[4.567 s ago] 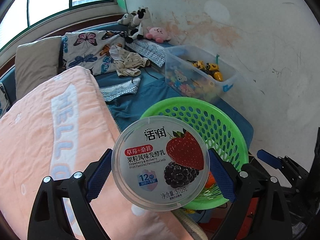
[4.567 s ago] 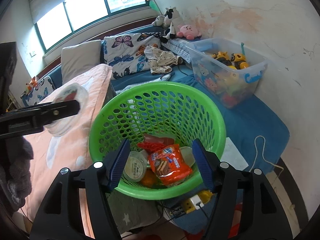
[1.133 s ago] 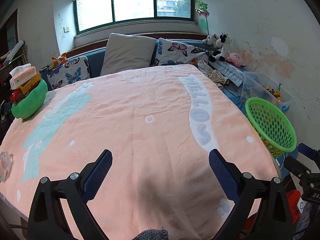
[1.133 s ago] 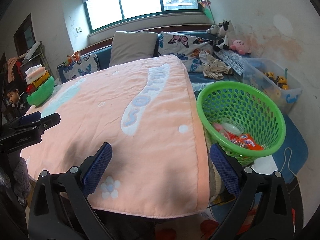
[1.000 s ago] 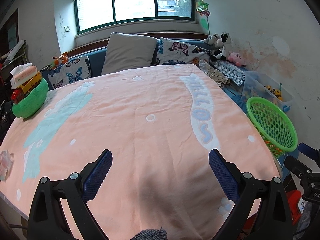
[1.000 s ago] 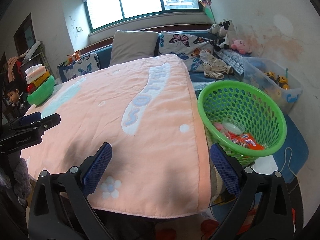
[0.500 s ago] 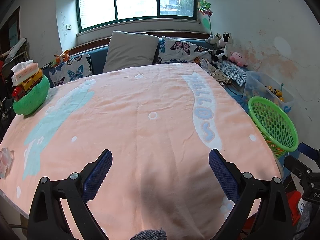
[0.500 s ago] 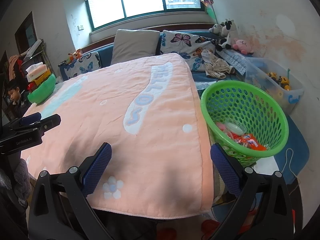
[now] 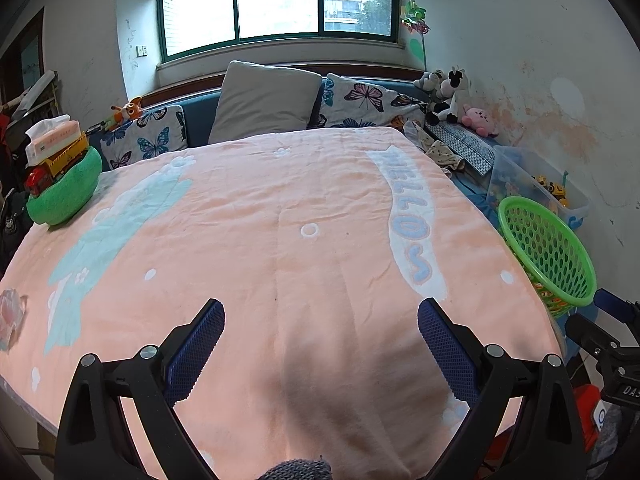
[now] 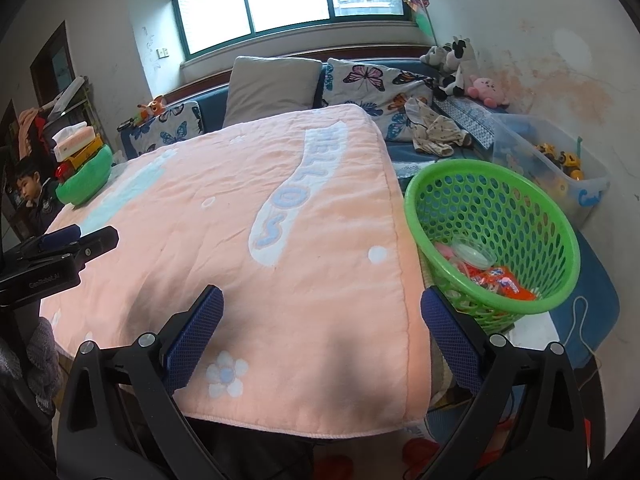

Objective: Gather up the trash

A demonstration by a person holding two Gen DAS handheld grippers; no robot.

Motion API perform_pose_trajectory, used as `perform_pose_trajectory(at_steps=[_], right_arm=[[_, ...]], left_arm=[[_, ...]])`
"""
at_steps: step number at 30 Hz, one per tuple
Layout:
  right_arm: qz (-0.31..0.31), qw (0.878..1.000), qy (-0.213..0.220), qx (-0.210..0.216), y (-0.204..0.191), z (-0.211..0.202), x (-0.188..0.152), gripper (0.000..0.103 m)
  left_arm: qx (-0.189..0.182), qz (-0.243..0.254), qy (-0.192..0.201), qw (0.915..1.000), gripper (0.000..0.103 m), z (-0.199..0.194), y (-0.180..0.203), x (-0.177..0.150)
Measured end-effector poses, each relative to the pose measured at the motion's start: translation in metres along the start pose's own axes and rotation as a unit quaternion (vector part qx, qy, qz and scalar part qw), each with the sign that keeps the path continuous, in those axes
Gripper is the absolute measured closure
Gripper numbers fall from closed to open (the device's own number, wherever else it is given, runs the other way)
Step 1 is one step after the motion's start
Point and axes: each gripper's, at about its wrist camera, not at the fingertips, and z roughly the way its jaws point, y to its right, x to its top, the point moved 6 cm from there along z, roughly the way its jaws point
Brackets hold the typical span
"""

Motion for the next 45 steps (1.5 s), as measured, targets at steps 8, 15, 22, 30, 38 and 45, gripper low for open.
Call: perform_pose_trajectory(at_steps=[8, 15, 22, 30, 38, 45], right_arm=[[-0.005, 1.000, 0.002, 0.003, -0.003, -0.001, 0.000, 0.005], [-0.006, 1.000, 0.003, 0.005, -0.003, -0.001, 0.000, 0.005], [-0.008, 1.000, -0.001, 0.008, -0.005, 0.002, -0.001, 0.005], [-0.010, 1.000, -0.001, 0.009, -0.006, 0.004, -0.002, 0.005], [-0.011, 1.000, -0.001, 0.009, -0.007, 0.004, -0.002, 0.005], [-0.015, 1.000, -0.004, 0.007, -0.009, 0.007, -0.003, 0.005]], left_arm=[[-0.009, -0.007, 0.008, 0.9999, 0.009, -0.008, -0.001, -0.001], [-0.013, -0.014, 0.014, 0.9997, 0.009, -0.013, -0.003, -0.001], [-0.013, -0.015, 0.014, 0.9997, 0.009, -0.014, -0.004, -0.002], [-0.010, -0.016, 0.014, 0.9997, 0.009, -0.013, -0.005, -0.003], [-0.007, -0.017, 0.015, 0.9997, 0.009, -0.012, -0.006, -0.004], [-0.001, -0.019, 0.014, 0.9997, 0.009, -0.012, -0.009, -0.006]])
